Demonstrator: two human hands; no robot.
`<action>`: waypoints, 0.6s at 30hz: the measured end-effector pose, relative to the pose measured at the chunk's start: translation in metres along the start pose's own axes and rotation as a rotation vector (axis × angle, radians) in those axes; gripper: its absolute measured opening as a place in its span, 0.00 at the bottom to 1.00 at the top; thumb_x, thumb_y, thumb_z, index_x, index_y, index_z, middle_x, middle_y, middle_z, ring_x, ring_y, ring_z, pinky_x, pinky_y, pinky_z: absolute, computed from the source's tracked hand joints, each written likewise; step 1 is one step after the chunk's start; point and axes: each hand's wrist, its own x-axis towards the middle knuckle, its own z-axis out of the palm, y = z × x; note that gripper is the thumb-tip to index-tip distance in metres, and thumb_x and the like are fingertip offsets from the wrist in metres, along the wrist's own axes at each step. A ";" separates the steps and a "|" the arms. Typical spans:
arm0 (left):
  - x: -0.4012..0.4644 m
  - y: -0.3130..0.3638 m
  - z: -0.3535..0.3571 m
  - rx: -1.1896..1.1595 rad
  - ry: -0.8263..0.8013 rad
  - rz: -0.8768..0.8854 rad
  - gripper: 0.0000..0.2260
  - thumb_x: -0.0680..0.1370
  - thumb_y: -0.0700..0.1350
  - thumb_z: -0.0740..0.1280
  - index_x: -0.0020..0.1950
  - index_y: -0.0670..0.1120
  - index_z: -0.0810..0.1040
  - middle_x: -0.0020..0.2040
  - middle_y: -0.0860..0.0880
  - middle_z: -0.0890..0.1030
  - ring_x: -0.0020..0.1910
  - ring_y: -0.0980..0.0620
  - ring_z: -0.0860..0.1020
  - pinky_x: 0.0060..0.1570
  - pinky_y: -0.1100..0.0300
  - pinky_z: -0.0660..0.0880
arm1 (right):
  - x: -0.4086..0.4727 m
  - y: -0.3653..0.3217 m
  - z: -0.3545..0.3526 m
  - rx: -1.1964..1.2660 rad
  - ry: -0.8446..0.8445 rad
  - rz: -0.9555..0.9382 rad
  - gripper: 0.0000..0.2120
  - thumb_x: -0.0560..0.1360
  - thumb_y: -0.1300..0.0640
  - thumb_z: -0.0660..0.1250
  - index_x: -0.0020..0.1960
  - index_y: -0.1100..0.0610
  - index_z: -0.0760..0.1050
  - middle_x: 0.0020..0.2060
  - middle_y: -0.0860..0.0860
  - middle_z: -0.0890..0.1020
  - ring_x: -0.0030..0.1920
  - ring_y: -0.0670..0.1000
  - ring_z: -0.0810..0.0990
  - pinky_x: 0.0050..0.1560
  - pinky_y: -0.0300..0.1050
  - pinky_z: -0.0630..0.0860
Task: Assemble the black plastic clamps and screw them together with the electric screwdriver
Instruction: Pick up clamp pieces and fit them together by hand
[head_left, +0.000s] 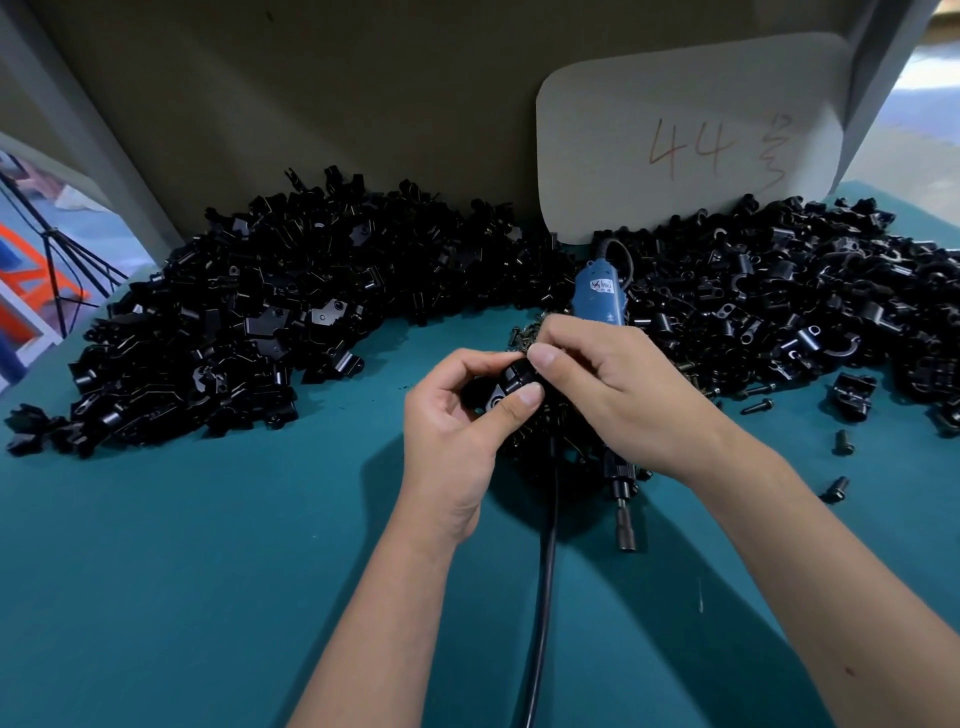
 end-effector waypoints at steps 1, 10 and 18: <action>0.000 0.000 0.001 0.001 -0.004 -0.001 0.11 0.71 0.36 0.76 0.48 0.50 0.86 0.47 0.49 0.85 0.51 0.51 0.83 0.54 0.59 0.78 | 0.000 0.000 0.002 -0.008 0.023 -0.004 0.19 0.86 0.51 0.61 0.38 0.57 0.68 0.31 0.46 0.68 0.33 0.46 0.66 0.35 0.41 0.64; -0.002 0.001 0.003 0.000 -0.011 -0.024 0.11 0.71 0.37 0.76 0.48 0.51 0.86 0.47 0.49 0.85 0.50 0.50 0.82 0.54 0.56 0.79 | 0.002 0.005 0.002 -0.089 0.020 -0.066 0.18 0.86 0.51 0.60 0.39 0.56 0.68 0.31 0.47 0.70 0.34 0.48 0.68 0.36 0.39 0.64; -0.001 0.003 0.002 -0.057 -0.017 -0.069 0.09 0.71 0.37 0.76 0.48 0.50 0.86 0.48 0.47 0.85 0.51 0.48 0.82 0.56 0.53 0.80 | 0.001 0.003 0.007 -0.119 0.088 -0.041 0.21 0.84 0.39 0.54 0.39 0.50 0.68 0.29 0.46 0.71 0.33 0.50 0.71 0.34 0.44 0.66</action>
